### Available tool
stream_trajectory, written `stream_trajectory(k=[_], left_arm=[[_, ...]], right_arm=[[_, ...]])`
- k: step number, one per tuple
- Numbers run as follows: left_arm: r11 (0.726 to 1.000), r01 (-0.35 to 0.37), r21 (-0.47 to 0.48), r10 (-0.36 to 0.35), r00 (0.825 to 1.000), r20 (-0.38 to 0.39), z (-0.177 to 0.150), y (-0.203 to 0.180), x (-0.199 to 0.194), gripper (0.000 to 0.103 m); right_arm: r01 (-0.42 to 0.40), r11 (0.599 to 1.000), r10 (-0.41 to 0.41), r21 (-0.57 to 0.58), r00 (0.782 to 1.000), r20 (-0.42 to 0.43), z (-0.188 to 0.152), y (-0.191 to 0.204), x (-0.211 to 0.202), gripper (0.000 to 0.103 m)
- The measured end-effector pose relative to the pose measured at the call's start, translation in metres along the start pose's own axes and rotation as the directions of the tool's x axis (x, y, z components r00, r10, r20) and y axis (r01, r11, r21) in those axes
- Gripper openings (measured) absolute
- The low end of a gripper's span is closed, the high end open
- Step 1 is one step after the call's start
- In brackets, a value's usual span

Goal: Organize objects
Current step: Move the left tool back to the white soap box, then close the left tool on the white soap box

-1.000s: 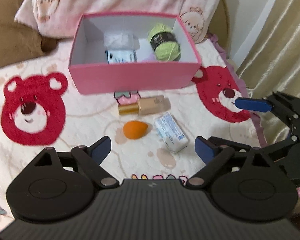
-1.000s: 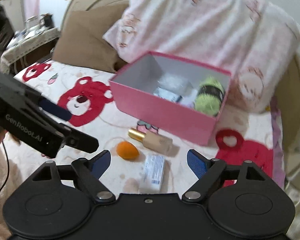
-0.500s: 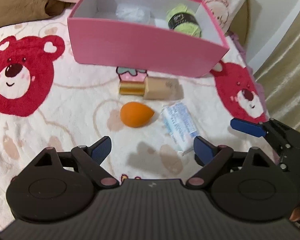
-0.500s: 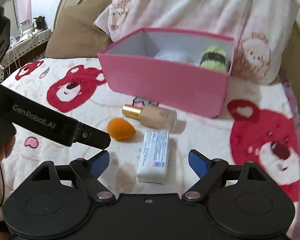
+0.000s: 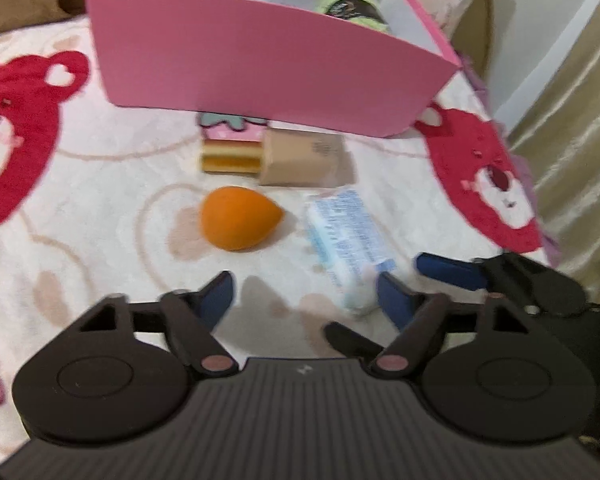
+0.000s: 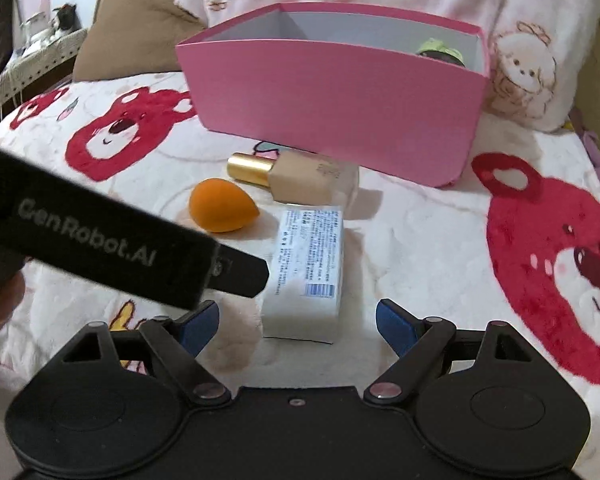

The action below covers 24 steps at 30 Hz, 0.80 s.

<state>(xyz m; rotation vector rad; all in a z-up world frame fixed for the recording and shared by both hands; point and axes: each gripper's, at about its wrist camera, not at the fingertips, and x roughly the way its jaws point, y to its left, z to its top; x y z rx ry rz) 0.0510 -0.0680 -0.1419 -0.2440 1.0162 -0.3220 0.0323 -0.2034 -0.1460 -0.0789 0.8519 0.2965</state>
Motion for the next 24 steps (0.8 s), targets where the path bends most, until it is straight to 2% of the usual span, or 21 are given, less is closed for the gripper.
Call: stream_trajectory(k=[3, 7, 10, 12, 15, 16, 17, 21, 24], left_arm=[[1.0, 0.026, 0.0, -0.026, 1.0, -0.014, 0.002, -0.005, 0.006, 0.066], [1.0, 0.023, 0.004, -0.023, 1.0, -0.018, 0.003, -0.006, 0.015, 0.058], [1.0, -0.004, 0.005, 0.004, 1.0, -0.021, 0.005, -0.004, 0.024, 0.053], [1.0, 0.009, 0.008, -0.009, 1.0, 0.005, 0.007, -0.001, 0.026, 0.05], [0.999, 0.039, -0.018, -0.039, 0.999, -0.008, 0.013, 0.002, 0.032, 0.036], [0.998, 0.063, -0.027, -0.064, 0.998, -0.016, 0.015, 0.001, 0.033, 0.028], [0.996, 0.079, -0.029, -0.08, 0.997, -0.025, 0.016, 0.0, 0.035, 0.023], [0.995, 0.094, -0.032, -0.095, 0.995, -0.03, 0.011, -0.005, 0.038, 0.023], [0.994, 0.096, -0.052, -0.098, 0.994, -0.047, 0.009, -0.004, 0.038, 0.023]], right_arm=[[0.0, 1.0, 0.0, 0.01, 1.0, -0.002, 0.0, -0.002, 0.0, 0.088], [0.002, 1.0, -0.002, 0.0, 1.0, 0.013, -0.003, 0.001, -0.001, 0.08], [-0.009, 1.0, 0.009, -0.022, 0.999, 0.033, -0.002, 0.005, 0.003, 0.065], [0.008, 1.0, -0.008, -0.007, 1.0, 0.024, 0.003, 0.005, 0.009, 0.059], [0.017, 1.0, -0.018, 0.02, 1.0, 0.02, 0.006, 0.002, 0.011, 0.05], [0.03, 0.999, -0.03, 0.02, 0.999, 0.013, 0.006, 0.0, 0.011, 0.045], [0.026, 0.999, -0.026, 0.028, 1.0, 0.009, 0.005, -0.002, 0.012, 0.045], [0.058, 0.997, -0.058, 0.044, 0.998, -0.014, 0.005, 0.001, 0.012, 0.044], [0.051, 0.997, -0.051, 0.06, 0.999, -0.013, 0.004, -0.001, 0.011, 0.045]])
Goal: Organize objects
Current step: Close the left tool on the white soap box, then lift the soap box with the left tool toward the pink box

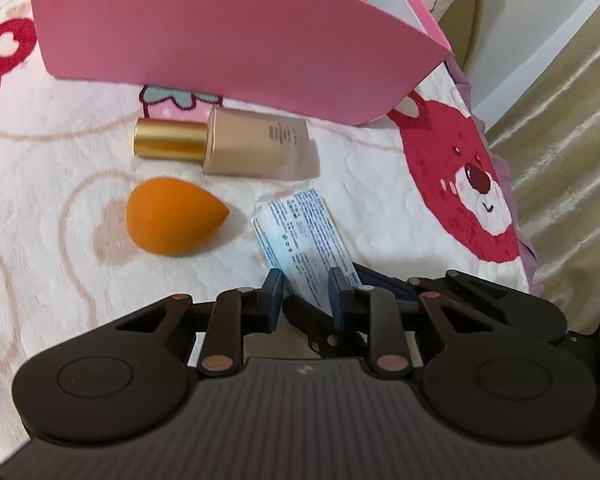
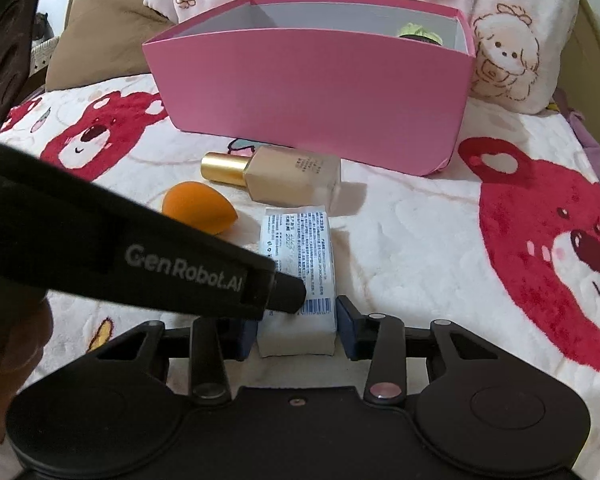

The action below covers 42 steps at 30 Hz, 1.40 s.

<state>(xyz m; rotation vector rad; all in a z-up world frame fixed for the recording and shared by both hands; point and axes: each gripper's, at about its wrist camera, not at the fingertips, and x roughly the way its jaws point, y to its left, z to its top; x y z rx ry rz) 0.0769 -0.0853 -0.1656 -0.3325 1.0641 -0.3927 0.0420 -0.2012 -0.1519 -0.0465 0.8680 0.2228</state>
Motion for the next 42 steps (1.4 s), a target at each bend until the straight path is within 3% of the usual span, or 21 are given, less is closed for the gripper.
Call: stream_trajectory(k=[4, 15, 23, 35, 42], left_arm=[[1.0, 0.009, 0.01, -0.009, 1.0, 0.009, -0.001, 0.002, 0.0, 0.024], [0.999, 0.03, -0.013, -0.03, 0.999, 0.011, 0.001, 0.008, 0.003, 0.026], [0.999, 0.045, -0.026, -0.045, 0.999, 0.015, -0.004, 0.009, -0.009, 0.025], [0.999, 0.0, 0.045, 0.0, 1.0, 0.001, -0.021, 0.003, -0.06, 0.025], [0.998, 0.002, 0.055, -0.004, 0.999, 0.039, -0.019, -0.002, -0.091, 0.025]], right_arm=[[-0.035, 0.998, 0.035, 0.052, 0.999, 0.002, -0.001, -0.009, -0.001, 0.045], [-0.056, 0.998, 0.055, 0.028, 0.998, 0.024, -0.006, -0.009, -0.003, 0.046], [-0.06, 0.996, 0.061, 0.063, 0.998, -0.013, 0.0, -0.001, -0.01, 0.046], [-0.098, 0.995, 0.099, 0.016, 0.992, -0.074, 0.004, 0.039, -0.041, 0.049], [-0.102, 0.995, 0.101, -0.011, 0.993, -0.053, 0.017, 0.052, -0.065, 0.049]])
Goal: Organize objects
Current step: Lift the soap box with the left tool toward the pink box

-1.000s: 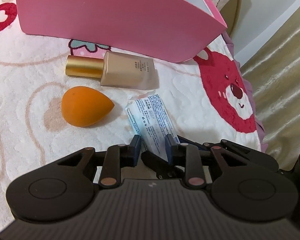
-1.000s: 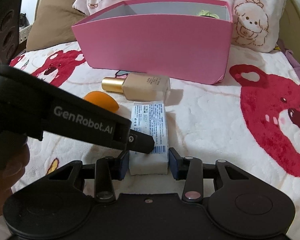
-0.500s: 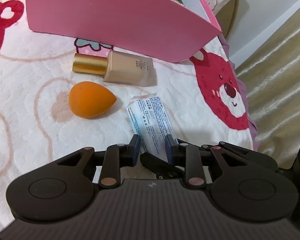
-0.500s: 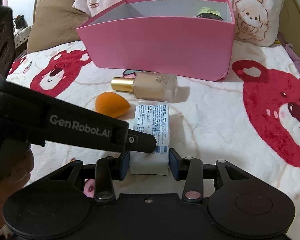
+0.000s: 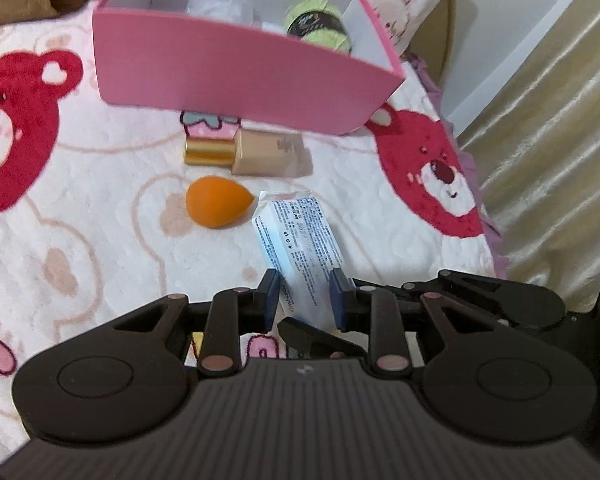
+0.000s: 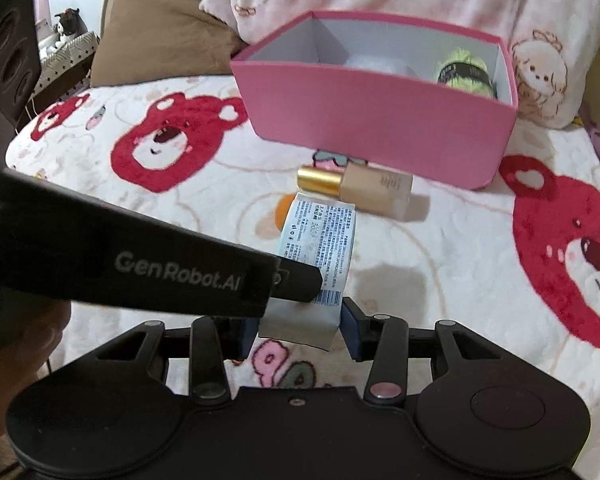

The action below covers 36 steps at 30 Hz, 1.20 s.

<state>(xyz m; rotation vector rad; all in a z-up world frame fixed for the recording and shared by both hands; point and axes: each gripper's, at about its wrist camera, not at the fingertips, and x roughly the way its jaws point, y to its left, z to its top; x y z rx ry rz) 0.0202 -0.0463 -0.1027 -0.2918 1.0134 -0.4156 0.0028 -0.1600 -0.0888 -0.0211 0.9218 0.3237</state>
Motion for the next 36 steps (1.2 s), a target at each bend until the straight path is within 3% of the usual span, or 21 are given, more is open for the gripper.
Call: stream_trajectory(k=[3, 12, 18, 27, 36], left_arm=[[1.0, 0.013, 0.017, -0.014, 1.0, 0.021, 0.003, -0.001, -0.012, 0.026], [0.998, 0.03, -0.053, -0.026, 0.996, 0.086, 0.008, -0.002, -0.037, 0.026], [0.999, 0.035, -0.019, -0.032, 0.991, 0.132, 0.022, -0.013, -0.066, 0.026], [0.998, -0.011, 0.06, -0.001, 0.981, 0.194, 0.064, -0.036, -0.107, 0.026], [0.995, -0.052, 0.086, 0.031, 0.972, 0.232, 0.119, -0.04, -0.112, 0.026]], right_arm=[[-0.011, 1.0, 0.011, 0.011, 1.0, 0.006, 0.007, 0.002, -0.011, 0.049], [0.002, 1.0, 0.0, -0.028, 0.998, 0.064, 0.016, 0.014, -0.034, 0.05], [0.026, 0.997, -0.016, -0.079, 0.992, 0.124, 0.033, 0.022, -0.056, 0.049], [0.031, 0.99, -0.004, -0.137, 0.982, 0.188, 0.081, 0.023, -0.086, 0.048], [0.015, 0.99, 0.012, -0.139, 0.981, 0.195, 0.14, 0.011, -0.083, 0.048]])
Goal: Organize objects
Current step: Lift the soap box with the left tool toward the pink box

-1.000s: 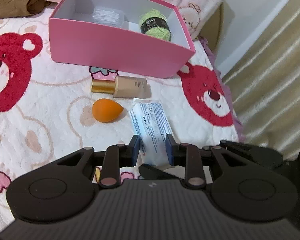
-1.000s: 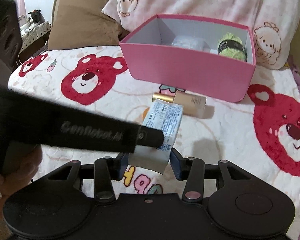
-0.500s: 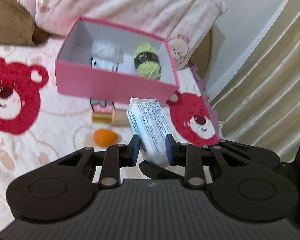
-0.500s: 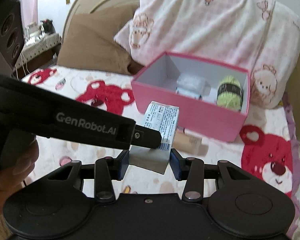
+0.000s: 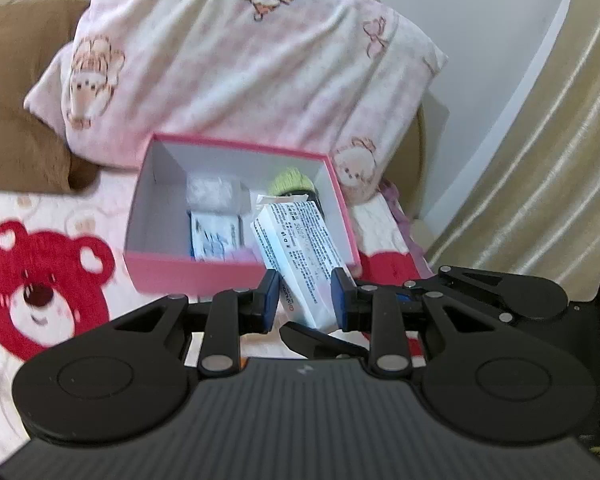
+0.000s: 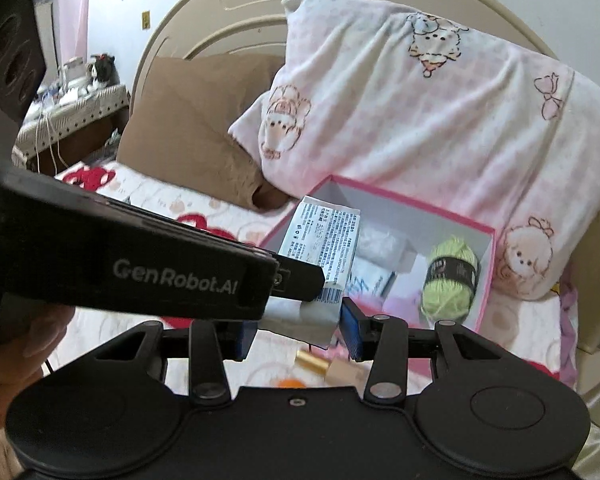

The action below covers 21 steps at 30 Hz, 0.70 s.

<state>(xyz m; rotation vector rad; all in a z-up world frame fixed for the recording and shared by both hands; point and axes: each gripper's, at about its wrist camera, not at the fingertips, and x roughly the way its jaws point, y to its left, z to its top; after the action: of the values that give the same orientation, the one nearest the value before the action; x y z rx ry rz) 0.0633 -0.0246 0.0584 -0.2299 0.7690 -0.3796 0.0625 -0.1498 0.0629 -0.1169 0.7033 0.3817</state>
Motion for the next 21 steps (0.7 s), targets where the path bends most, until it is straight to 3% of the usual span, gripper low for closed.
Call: stream_trajectory(k=[5, 9, 12, 17, 21], left_arm=[[1.0, 0.023, -0.021, -0.023, 1.0, -0.011, 0.034, 0.017, 0.02, 0.026], [0.998, 0.041, -0.044, -0.042, 0.999, -0.015, 0.06, 0.031, 0.043, 0.026], [0.993, 0.052, -0.103, -0.057, 0.997, -0.044, 0.074, 0.046, 0.066, 0.026], [0.979, 0.085, -0.187, -0.1, 0.992, -0.076, 0.083, 0.073, 0.107, 0.026], [0.979, 0.057, -0.193, -0.082, 0.989, -0.123, 0.078, 0.085, 0.142, 0.026]], right_arm=[[-0.033, 0.999, 0.033, 0.019, 0.999, -0.014, 0.028, -0.021, 0.024, 0.049], [-0.016, 1.0, 0.016, -0.011, 0.999, -0.034, 0.05, -0.033, 0.048, 0.049], [-0.035, 0.999, 0.035, 0.005, 0.996, -0.081, 0.064, -0.048, 0.07, 0.049], [-0.045, 0.999, 0.048, 0.026, 0.988, -0.145, 0.074, -0.067, 0.108, 0.049], [-0.061, 0.991, 0.082, 0.123, 0.98, -0.181, 0.063, -0.085, 0.142, 0.049]])
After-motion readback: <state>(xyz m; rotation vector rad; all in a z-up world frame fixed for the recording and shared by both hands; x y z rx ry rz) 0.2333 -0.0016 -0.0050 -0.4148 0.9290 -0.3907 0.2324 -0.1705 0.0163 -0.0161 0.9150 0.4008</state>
